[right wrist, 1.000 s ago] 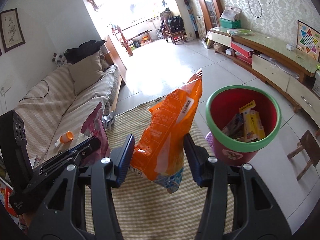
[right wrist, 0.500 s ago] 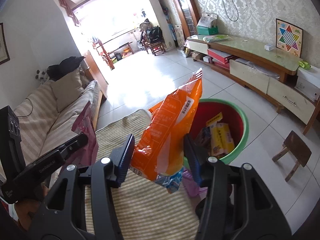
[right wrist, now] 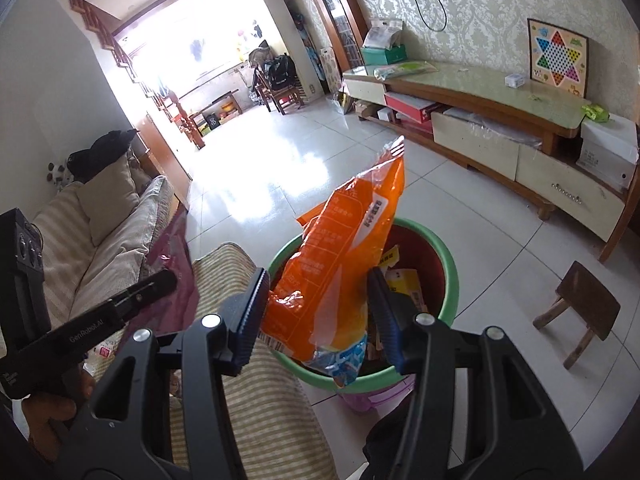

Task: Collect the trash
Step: 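Carry the pink wrapper and orange bag over the red bucket and open both tools, then grasp the dark brown package on the rug with the left tool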

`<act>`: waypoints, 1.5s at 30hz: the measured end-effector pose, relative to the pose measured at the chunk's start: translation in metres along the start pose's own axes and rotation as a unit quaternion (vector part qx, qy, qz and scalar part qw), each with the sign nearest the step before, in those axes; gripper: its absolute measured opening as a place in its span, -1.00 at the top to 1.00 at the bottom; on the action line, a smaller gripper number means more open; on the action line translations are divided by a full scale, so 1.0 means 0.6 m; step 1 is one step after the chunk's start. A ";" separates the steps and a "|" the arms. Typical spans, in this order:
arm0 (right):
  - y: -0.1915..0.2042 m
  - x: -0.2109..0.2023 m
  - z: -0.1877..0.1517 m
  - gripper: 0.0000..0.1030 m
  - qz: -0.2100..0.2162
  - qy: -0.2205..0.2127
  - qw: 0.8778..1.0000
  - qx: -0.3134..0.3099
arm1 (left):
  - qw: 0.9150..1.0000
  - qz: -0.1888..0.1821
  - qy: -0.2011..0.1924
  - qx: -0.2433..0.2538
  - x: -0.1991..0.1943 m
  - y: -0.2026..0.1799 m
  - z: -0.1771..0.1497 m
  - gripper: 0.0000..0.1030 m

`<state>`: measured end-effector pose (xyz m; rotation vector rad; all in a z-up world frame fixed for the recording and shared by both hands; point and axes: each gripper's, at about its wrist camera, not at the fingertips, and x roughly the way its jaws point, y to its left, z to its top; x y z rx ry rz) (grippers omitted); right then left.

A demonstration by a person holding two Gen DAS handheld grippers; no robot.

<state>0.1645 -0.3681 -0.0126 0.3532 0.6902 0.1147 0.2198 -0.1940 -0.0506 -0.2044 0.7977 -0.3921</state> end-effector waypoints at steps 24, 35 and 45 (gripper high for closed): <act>-0.036 0.053 0.004 -0.47 -0.025 -0.005 0.999 0.035 | 1.000 -0.008 0.009 0.000 0.036 -0.005 -0.014 -0.21; 0.106 0.056 -0.056 -0.53 0.046 0.050 0.997 -0.032 | 0.988 0.153 -0.012 0.018 -0.162 0.195 -0.125 -0.49; 0.239 0.096 -0.127 -0.54 0.111 0.144 0.979 -0.095 | 0.976 0.125 0.123 0.130 -0.120 0.325 -0.164 -0.49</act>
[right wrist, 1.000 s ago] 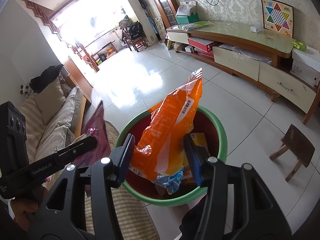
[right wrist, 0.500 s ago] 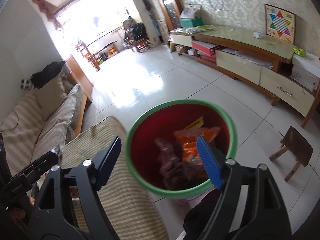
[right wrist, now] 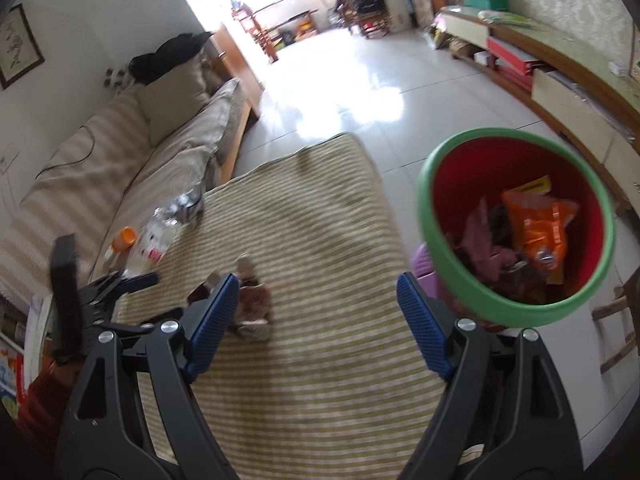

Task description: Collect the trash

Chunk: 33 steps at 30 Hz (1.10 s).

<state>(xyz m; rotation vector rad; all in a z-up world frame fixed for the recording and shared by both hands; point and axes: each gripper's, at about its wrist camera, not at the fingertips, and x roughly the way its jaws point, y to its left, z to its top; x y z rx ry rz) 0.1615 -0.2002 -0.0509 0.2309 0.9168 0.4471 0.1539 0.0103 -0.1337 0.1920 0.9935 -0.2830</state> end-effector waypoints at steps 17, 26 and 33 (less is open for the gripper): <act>0.078 0.059 -0.014 -0.58 0.004 0.048 0.998 -0.030 | 0.993 -0.045 -0.017 -0.106 -0.004 0.021 -0.041 0.49; 0.140 0.165 -0.027 -0.57 -0.003 0.092 0.994 -0.059 | 0.964 -0.024 -0.083 -0.250 -0.126 0.021 -0.127 0.47; 0.171 0.209 -0.051 -0.51 -0.021 0.115 0.990 -0.084 | 0.947 -0.021 -0.111 -0.301 -0.162 0.021 -0.150 0.44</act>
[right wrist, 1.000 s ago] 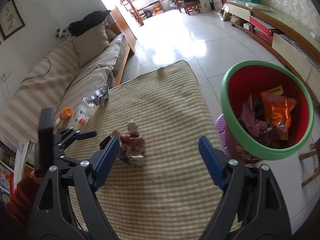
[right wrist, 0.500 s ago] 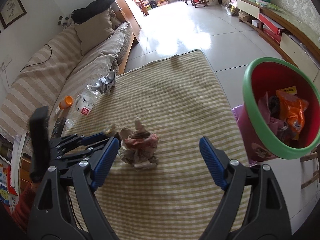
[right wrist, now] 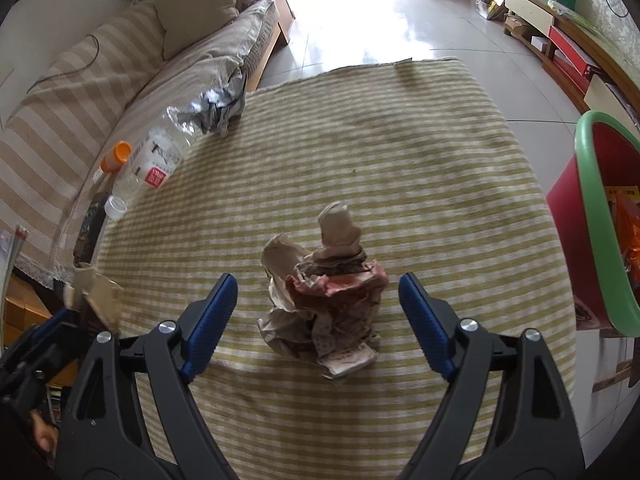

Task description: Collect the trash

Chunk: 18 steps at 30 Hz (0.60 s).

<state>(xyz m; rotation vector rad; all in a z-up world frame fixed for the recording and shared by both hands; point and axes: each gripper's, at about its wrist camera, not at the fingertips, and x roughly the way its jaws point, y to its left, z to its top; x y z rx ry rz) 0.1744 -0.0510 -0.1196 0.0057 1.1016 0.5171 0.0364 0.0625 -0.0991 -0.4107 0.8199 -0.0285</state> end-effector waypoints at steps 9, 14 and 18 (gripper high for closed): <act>0.002 -0.036 -0.015 0.85 0.012 -0.010 1.000 0.008 | 1.000 -0.002 -0.007 -0.003 -0.005 -0.007 0.004 0.44; 0.004 -0.093 -0.027 0.94 0.018 -0.048 0.999 0.008 | 1.000 0.002 -0.013 -0.005 -0.009 -0.013 0.006 0.44; 0.007 -0.135 -0.038 0.94 0.030 -0.069 0.997 0.007 | 1.000 0.005 -0.018 -0.005 -0.015 -0.015 0.009 0.44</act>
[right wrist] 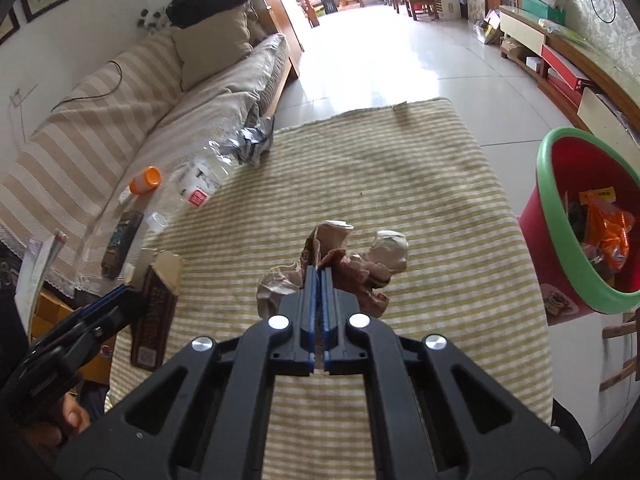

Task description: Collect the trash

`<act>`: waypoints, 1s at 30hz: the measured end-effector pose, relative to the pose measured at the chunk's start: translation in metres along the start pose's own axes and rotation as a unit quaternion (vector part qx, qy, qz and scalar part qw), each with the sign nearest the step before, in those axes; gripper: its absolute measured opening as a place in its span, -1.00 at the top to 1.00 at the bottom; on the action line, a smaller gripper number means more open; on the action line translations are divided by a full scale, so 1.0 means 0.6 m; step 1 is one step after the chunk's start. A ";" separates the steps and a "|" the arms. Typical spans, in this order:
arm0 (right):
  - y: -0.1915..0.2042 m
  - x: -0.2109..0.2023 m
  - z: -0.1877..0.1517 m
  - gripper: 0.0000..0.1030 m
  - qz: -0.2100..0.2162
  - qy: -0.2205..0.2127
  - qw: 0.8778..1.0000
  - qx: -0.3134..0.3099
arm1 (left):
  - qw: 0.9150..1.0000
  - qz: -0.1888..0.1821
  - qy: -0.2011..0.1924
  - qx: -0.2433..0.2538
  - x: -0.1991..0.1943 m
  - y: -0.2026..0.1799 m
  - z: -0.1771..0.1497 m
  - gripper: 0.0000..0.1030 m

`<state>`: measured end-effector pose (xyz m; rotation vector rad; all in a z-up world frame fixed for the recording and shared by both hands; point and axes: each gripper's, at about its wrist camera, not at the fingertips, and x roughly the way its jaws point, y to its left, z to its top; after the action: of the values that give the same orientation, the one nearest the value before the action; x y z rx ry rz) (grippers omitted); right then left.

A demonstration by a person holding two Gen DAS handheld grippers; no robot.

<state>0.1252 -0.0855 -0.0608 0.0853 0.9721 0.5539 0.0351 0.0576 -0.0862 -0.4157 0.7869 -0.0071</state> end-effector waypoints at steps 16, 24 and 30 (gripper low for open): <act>-0.034 0.015 -0.073 -0.30 -0.033 0.022 0.998 0.040 | 1.000 0.013 0.012 -0.002 0.008 0.003 -0.011 0.40; -0.042 0.049 -0.085 -0.38 -0.006 0.054 0.996 0.073 | 1.000 0.018 0.012 -0.004 0.010 0.004 -0.012 0.39; 0.011 0.077 -0.093 -0.44 0.035 0.079 0.996 0.028 | 1.000 0.021 0.005 -0.007 0.005 0.009 -0.010 0.39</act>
<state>0.0981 -0.0671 -0.1260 0.1280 1.1427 0.6053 0.0322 0.0600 -0.0940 -0.4115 0.8064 0.0358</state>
